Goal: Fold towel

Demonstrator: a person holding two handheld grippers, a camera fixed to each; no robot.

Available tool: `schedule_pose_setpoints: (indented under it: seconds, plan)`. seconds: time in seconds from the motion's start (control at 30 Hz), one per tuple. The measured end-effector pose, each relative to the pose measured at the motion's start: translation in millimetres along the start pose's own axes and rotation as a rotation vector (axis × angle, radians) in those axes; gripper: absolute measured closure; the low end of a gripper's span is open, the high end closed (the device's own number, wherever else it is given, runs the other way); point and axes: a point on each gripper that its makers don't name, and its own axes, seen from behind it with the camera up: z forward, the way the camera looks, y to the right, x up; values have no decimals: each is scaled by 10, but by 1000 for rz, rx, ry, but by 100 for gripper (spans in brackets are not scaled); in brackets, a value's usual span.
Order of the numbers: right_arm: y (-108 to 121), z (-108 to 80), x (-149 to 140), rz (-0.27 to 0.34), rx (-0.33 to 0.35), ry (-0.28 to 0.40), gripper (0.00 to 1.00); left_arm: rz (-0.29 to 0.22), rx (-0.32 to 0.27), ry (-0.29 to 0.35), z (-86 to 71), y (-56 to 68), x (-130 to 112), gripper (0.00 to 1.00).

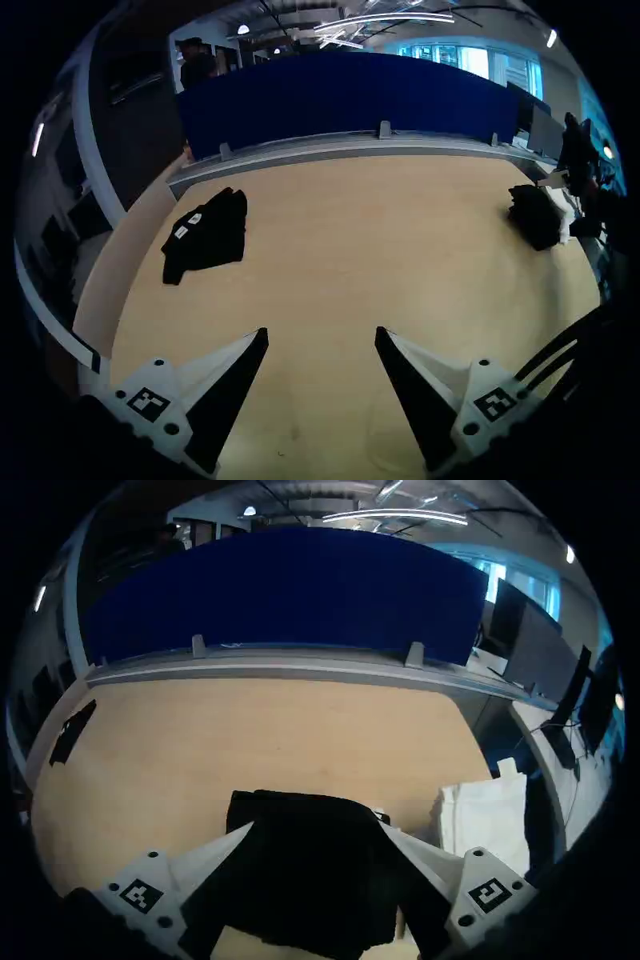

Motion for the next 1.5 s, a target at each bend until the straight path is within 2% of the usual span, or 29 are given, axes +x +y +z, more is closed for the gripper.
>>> schedule_pose_setpoints:
  seconds: [0.3,0.7,1.0,1.1,1.3,1.5]
  plan:
    - [-153,-380,-51,7,-5,31,0,3,-18,32,-25,-14,73,0]
    - [-567,-1066,-384,-4,-16,62,0,-3,-45,71,-11,-52,192,1]
    - [-945,-1546,-540,17,-23,135,0,-11,-61,109,-12,-88,294,0]
    - [-1064,-1657,-540,29,-20,168,0,-12,-69,118,-17,-84,307,0]
    - [-1256,-1834,-411,54,-4,276,0,-8,-74,136,-24,-97,341,1]
    - [-1391,-1883,-354,85,17,318,0,-17,-74,164,-21,-120,414,0]
